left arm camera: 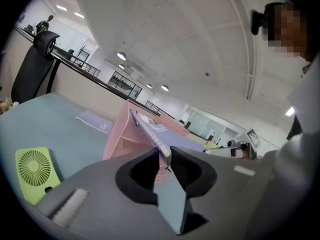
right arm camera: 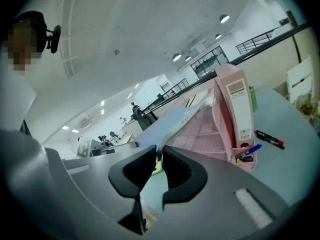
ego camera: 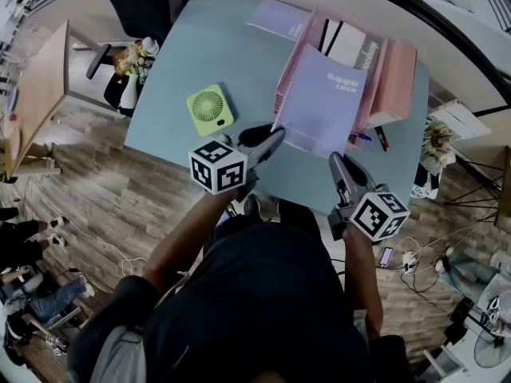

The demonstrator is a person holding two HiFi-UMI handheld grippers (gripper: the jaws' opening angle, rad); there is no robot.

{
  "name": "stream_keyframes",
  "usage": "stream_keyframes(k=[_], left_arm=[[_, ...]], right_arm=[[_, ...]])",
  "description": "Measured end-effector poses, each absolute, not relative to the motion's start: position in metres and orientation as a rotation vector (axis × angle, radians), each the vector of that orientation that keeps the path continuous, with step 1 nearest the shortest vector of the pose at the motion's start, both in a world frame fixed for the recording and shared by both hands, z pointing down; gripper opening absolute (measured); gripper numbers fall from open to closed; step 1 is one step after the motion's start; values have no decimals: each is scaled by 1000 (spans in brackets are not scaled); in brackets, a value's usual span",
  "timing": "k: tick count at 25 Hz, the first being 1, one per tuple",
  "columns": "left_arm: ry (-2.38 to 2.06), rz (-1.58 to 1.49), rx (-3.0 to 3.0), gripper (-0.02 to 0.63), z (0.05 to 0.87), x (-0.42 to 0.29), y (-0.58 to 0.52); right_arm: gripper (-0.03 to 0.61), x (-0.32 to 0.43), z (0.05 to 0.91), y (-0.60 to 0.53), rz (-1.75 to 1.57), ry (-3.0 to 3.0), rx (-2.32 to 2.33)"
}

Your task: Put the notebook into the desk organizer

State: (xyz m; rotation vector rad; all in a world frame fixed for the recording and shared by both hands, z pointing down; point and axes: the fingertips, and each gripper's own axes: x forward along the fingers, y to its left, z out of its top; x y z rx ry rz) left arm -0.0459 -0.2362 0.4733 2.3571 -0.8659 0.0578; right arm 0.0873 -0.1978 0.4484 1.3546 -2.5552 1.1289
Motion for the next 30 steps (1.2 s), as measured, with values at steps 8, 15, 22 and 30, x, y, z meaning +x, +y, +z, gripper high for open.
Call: stream_keyframes(k=[8, 15, 22, 30], left_arm=[[-866, 46, 2393, 130, 464, -59, -210], [-861, 40, 2417, 130, 459, -69, -183], [-845, 43, 2440, 130, 455, -74, -159], [-831, 51, 2461, 130, 453, -77, -129]], right_arm=[[41, 72, 441, -172, 1020, -2562, 1370], [43, 61, 437, -146, 970, -2572, 1384], [43, 54, 435, -120, 951, -2579, 1395], [43, 50, 437, -91, 946, -2578, 1393]])
